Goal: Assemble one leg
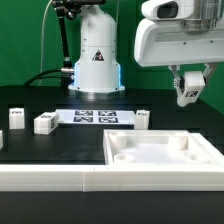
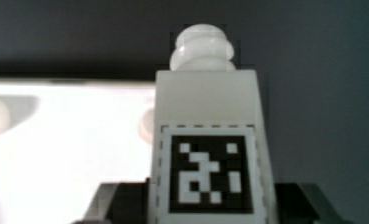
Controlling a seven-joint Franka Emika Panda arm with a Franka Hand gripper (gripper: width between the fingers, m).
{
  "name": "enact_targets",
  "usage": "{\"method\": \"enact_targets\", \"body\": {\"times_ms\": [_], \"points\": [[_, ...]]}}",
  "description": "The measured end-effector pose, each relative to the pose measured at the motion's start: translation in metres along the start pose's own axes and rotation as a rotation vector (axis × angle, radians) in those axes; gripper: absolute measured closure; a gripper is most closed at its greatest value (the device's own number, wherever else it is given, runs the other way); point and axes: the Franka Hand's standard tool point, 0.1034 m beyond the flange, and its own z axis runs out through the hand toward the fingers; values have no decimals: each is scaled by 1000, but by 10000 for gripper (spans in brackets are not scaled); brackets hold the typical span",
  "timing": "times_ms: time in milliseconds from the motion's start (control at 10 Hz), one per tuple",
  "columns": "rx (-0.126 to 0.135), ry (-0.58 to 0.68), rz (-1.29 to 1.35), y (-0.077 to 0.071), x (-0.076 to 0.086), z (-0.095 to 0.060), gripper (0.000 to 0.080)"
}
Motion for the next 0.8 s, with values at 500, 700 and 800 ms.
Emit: {"method": "enact_targets", "body": {"times_ms": [500, 700, 800], "points": [[5, 361, -58, 15, 38, -13, 509], [7, 423, -62, 15, 34, -9, 509], [7, 415, -61, 15, 35, -9, 509]]}}
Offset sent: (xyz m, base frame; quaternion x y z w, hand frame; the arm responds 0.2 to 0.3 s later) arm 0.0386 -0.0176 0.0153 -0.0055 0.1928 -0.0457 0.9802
